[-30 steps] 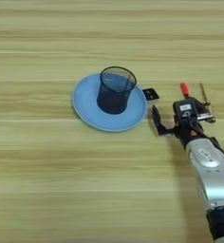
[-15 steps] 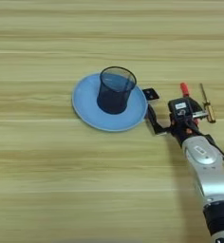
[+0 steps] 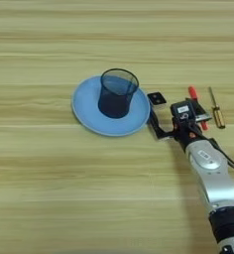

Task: Move the objects on the table

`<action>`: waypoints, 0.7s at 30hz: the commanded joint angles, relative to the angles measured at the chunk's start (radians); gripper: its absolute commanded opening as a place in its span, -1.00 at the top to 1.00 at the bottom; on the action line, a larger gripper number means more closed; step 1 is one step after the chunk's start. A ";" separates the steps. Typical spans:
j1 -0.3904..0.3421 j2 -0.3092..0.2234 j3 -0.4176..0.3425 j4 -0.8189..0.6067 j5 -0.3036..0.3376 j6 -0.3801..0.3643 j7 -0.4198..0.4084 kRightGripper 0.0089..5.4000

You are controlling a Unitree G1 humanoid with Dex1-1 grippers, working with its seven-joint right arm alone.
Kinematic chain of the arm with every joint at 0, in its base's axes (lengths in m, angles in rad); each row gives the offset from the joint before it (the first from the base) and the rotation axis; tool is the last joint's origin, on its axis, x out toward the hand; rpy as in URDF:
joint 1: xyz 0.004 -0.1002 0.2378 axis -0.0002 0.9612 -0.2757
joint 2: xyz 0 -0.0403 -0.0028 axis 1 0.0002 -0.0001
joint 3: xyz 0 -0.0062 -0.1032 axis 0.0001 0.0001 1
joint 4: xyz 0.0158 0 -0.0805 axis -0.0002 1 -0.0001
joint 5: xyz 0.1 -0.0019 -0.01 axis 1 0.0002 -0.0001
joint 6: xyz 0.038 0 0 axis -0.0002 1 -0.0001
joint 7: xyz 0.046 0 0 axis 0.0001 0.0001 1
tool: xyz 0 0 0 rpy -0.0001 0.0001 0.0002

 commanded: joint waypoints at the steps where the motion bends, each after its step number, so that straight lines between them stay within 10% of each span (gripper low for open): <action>1: -0.075 -0.013 0.001 -0.061 0.003 -0.027 -0.003 -0.99; 21: -0.093 0.033 0.085 -0.084 -0.021 -0.015 0.008 -0.99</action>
